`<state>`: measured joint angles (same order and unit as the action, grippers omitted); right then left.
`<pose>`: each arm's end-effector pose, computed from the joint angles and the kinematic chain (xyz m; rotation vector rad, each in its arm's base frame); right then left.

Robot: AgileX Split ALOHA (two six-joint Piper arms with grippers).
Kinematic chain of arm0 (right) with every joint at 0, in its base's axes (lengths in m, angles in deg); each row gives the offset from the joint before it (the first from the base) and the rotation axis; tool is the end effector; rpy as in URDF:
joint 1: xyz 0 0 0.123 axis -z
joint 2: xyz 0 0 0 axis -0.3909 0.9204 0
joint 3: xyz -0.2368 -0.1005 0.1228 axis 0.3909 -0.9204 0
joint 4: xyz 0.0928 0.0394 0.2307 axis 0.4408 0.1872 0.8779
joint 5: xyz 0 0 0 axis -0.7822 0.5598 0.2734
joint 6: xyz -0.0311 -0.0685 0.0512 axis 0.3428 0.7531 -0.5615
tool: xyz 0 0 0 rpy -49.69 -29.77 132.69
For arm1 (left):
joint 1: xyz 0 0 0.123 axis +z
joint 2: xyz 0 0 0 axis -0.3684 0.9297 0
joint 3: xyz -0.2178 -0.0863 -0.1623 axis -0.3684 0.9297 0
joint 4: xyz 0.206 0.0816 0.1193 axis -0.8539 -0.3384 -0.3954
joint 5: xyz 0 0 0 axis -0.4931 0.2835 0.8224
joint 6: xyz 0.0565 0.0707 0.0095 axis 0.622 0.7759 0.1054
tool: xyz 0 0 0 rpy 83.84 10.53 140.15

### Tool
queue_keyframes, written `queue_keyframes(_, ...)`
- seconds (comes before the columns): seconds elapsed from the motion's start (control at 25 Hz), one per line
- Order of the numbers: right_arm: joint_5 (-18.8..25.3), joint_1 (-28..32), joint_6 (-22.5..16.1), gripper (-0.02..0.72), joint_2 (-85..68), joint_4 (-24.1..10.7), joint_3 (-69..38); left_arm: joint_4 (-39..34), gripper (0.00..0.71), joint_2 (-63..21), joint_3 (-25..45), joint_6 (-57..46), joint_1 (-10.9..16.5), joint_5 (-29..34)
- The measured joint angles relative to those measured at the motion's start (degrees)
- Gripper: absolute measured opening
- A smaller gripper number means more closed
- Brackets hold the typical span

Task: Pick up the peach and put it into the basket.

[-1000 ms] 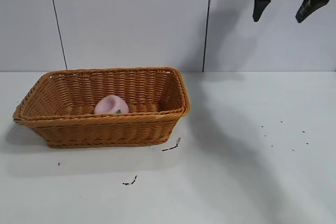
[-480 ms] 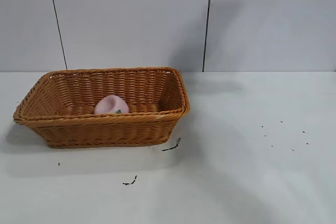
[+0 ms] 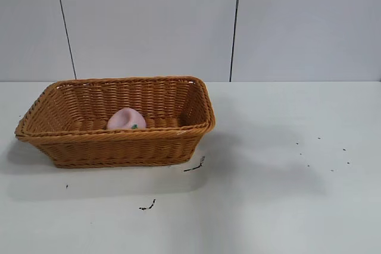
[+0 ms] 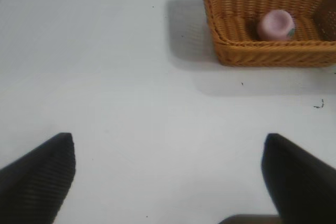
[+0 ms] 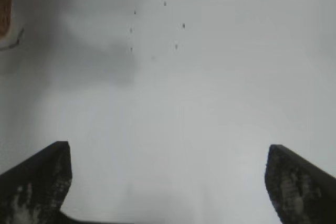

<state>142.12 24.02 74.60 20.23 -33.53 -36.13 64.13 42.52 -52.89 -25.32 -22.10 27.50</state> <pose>0.0962 0.0002 0.2933 -0.0209 2.5944 0.0093 -0.0050 -0.0008 0.2772 -0.0214 2.0453 -0.0358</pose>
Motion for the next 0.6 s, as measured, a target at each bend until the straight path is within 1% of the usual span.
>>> queue_keyframes(0.08, -2.02, 0.00, -1.27, 0.696, -7.77, 0.00, -4.93, 0.00, 0.693, 0.00, 0.00, 0.00, 0.00, 0.00)
queue_keyframes(0.2, -3.44, 0.00, -2.18, 0.696, -17.40, 0.00, -9.22, 0.00, 0.693, 0.00, 0.00, 0.00, 0.00, 0.00)
queue_keyframes(0.36, -4.65, 0.00, -2.18, 0.696, -27.51, 0.00, -9.62, 0.00, 0.693, 0.00, 0.00, 0.00, 0.00, 0.00)
queue_keyframes(0.6, -4.76, -0.05, -2.18, 0.696, -37.65, 0.00, -9.68, 0.00, 0.693, 0.00, 0.00, 0.00, 0.00, 0.00)
